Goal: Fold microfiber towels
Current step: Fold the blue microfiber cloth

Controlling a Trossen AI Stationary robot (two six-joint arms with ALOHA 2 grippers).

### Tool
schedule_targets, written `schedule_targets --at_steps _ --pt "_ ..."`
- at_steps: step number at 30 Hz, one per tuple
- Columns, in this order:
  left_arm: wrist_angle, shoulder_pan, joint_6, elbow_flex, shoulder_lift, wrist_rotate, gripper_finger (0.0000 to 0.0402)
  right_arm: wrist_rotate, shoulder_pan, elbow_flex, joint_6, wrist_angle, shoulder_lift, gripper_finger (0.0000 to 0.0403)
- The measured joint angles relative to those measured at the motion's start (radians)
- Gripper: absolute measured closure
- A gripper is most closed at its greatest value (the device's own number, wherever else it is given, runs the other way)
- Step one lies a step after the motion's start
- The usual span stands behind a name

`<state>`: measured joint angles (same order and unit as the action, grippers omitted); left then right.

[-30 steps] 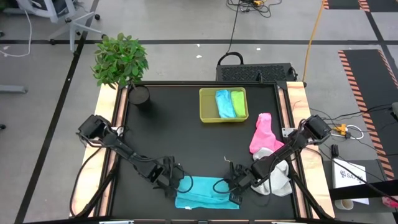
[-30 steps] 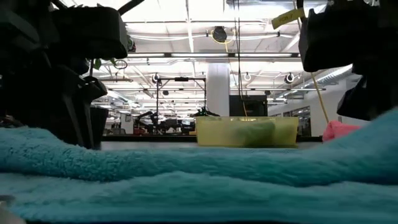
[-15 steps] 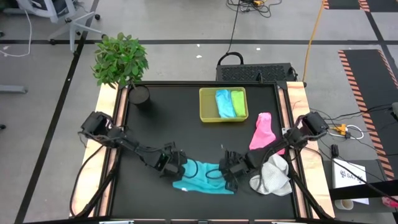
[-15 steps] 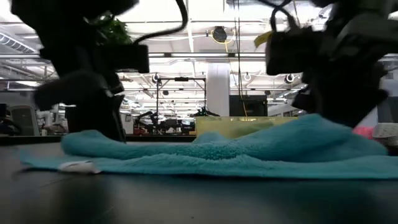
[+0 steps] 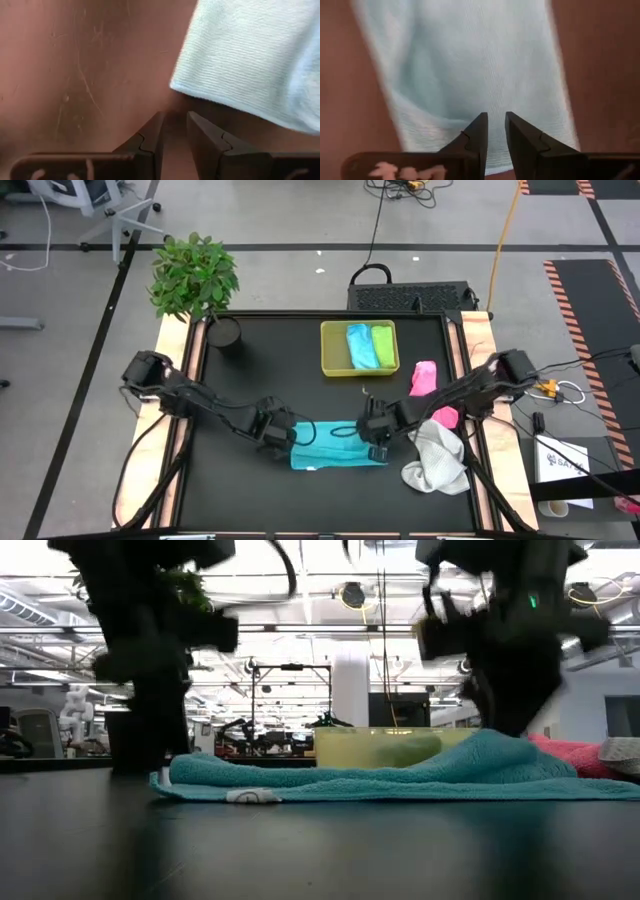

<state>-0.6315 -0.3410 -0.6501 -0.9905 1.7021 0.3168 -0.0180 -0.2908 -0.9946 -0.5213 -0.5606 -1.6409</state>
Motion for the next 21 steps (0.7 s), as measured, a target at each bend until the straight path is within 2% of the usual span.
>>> schedule_targets --at_steps 4,9,15,21 --pt "0.001 0.008 -0.027 0.0 -0.092 -0.01 0.0314 0.002 0.03 -0.006 -0.001 -0.017 0.104 0.0344" --pt "0.102 0.054 -0.04 -0.001 -0.155 0.047 0.0314 -0.011 0.062 -0.007 -0.052 0.027 0.181 0.0344" --pt "0.228 0.088 -0.04 -0.003 -0.135 0.014 0.0314 0.023 0.055 -0.006 -0.128 0.091 0.175 0.0344" --pt "0.213 0.095 -0.041 -0.001 -0.135 0.021 0.0314 0.02 0.031 0.037 -0.218 0.18 0.169 0.0344"
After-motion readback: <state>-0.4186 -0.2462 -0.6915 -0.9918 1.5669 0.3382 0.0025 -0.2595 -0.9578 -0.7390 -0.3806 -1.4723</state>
